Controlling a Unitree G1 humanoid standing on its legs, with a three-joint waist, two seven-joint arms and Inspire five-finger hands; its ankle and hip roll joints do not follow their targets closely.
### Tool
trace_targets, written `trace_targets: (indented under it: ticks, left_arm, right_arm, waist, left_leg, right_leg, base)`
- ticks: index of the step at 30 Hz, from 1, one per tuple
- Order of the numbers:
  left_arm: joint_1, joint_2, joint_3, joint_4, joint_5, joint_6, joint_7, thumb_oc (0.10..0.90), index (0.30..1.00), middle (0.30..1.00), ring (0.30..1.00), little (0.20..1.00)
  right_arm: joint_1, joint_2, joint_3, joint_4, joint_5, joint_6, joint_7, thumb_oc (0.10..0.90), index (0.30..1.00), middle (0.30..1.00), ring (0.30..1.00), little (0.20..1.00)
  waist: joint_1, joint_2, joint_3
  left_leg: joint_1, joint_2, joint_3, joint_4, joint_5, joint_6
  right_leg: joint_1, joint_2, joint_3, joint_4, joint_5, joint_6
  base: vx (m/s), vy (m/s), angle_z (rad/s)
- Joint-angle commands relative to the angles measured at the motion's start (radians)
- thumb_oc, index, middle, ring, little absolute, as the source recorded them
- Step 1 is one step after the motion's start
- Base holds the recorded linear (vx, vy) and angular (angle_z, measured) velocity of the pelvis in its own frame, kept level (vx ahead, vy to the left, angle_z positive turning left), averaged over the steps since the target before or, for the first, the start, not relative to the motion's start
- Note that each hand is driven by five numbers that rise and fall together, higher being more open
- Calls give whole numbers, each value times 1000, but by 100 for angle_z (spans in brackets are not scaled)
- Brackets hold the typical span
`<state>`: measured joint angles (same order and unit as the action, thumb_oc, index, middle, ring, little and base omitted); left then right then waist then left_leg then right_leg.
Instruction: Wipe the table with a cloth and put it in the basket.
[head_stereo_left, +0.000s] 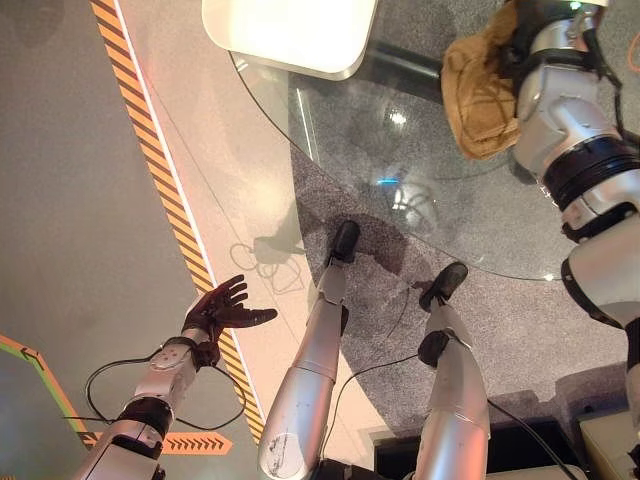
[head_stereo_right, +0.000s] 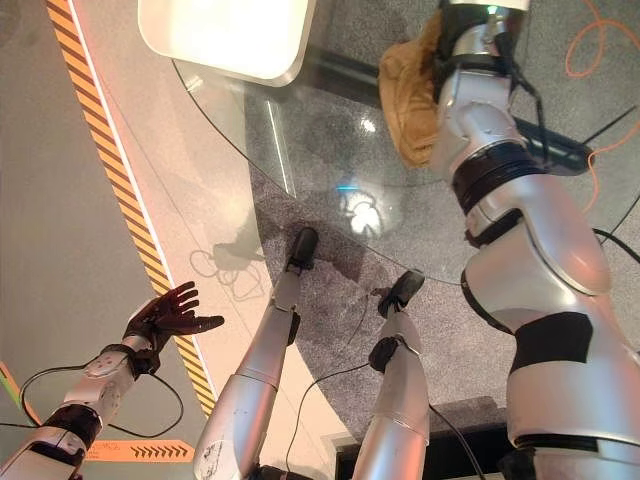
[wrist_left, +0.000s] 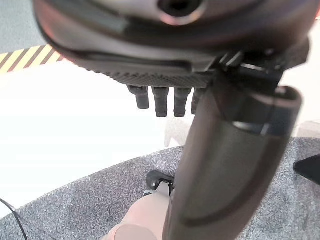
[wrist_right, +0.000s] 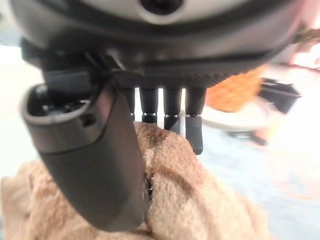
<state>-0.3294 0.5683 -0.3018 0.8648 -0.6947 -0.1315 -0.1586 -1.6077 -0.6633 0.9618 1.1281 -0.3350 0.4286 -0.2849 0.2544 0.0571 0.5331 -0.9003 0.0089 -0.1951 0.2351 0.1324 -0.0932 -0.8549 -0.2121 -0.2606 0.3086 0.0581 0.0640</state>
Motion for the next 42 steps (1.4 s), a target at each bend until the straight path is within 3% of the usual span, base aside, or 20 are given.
trace_targets:
  ticks: [1,17,20,28,42]
  left_arm:
    - [97,45,27,67,-35,5,-29,800,900,900,900,900]
    - [75,49,30,95,-41,8,-35,800,900,900,900,900]
    - [74,52,33,93,-36,12,-37,800,900,900,900,900]
    - [65,32,17,88,-34,5,-25,800,900,900,900,900]
    - [90,-12,13,39,10,-4,13,800,900,900,900,900]
  right_arm:
    - [-108,-224,65,90,-10,138,-84,100,300,300,300,200]
    - [-111,-242,45,101,39,145,-103,100,300,300,300,200]
    - [-103,-236,30,95,71,121,-121,100,300,300,300,200]
    - [-112,-164,50,8,36,21,-119,100,300,300,300,200]
    - [-88,-7,133,-300,-141,-50,28,100,300,300,300,200]
  waist:
    - [-11,11,-13]
    - [-24,0,-13]
    - [-24,0,-13]
    - [-13,7,-13]
    - [19,14,-13]
  left_leg:
    - [19,-20,89,28,-51,85]
    - [27,-11,97,17,-54,82]
    - [29,-11,97,16,-54,81]
    - [28,-17,93,17,-55,80]
    - [28,-26,85,17,-52,74]
  right_leg:
    - [34,20,-17,-9,1,21]
    - [45,25,-12,-24,0,21]
    - [49,26,-12,-26,0,22]
    - [50,23,-17,-27,-4,21]
    - [55,20,-31,-10,-30,13]
  base:
    - [0,0,0]
    - [-4,-1,-4]
    - [0,0,0]
    - [0,0,0]
    - [0,1,0]
